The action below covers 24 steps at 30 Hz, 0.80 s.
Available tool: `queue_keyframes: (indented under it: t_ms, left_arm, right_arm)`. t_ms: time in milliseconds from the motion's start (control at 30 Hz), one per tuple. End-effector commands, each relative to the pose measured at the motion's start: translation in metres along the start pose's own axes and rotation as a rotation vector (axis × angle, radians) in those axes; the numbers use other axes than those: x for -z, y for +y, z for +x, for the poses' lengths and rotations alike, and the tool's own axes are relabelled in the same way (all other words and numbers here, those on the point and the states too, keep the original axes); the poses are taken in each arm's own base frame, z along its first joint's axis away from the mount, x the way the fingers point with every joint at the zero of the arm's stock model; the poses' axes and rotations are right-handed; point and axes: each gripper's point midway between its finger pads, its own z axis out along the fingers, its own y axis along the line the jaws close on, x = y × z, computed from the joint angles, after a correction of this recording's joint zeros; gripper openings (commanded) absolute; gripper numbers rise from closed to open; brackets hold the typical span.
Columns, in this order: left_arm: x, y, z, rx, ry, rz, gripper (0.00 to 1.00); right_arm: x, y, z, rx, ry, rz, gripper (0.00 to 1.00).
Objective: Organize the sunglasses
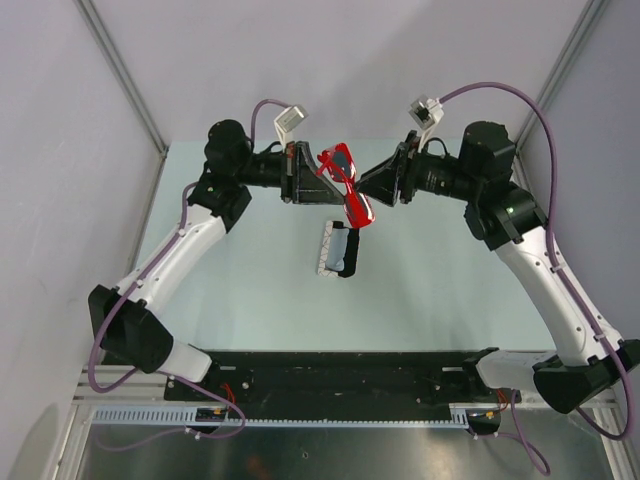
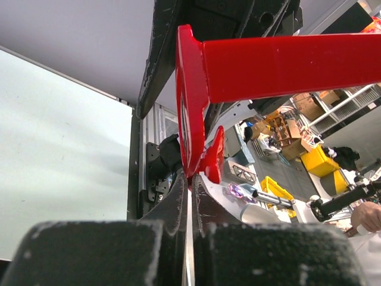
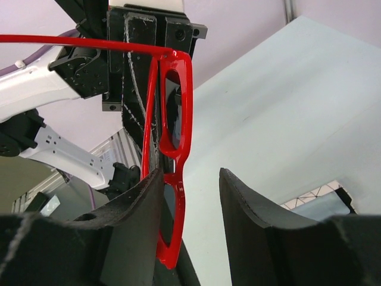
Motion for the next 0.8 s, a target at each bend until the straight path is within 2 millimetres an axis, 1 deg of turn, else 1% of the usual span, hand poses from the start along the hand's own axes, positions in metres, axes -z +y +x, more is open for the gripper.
queue_keyframes:
  t_ms: [0, 200, 300, 467, 500, 600, 667, 700, 767]
  left_arm:
    - [0.005, -0.031, -0.013, -0.123, -0.003, 0.038, 0.0]
    - [0.005, -0.031, -0.011, -0.122, 0.003, 0.043, 0.0]
    - [0.005, -0.031, -0.011, -0.122, 0.003, 0.043, 0.0]
    - [0.006, -0.033, -0.01, -0.125, 0.01, 0.05, 0.0]
    - [0.006, -0.033, -0.01, -0.125, 0.011, 0.051, 0.01]
    - [0.006, -0.032, -0.009, -0.125, 0.012, 0.051, 0.0]
    - [0.006, -0.032, -0.009, -0.122, 0.013, 0.051, 0.0]
    - [0.005, -0.032, -0.01, -0.122, 0.011, 0.05, 0.0]
    - [0.006, -0.032, -0.011, -0.123, 0.011, 0.051, 0.01]
  right_arm:
    - [0.0, 0.01, -0.001, -0.004, -0.001, -0.058, 0.48]
    - [-0.005, 0.012, 0.004, -0.025, 0.007, -0.105, 0.46]
    - [-0.008, 0.009, 0.007, -0.036, 0.013, -0.112, 0.45]
    - [-0.012, 0.011, 0.006, -0.044, -0.003, -0.137, 0.39]
    - [-0.012, 0.012, 0.006, -0.044, -0.004, -0.142, 0.35]
    - [-0.013, 0.013, 0.006, -0.05, -0.002, -0.157, 0.3]
    - [-0.013, 0.015, 0.006, -0.045, -0.003, -0.171, 0.21]
    - [-0.014, 0.015, 0.007, -0.052, 0.002, -0.17, 0.12]
    - [-0.013, 0.016, 0.007, -0.049, 0.003, -0.175, 0.01]
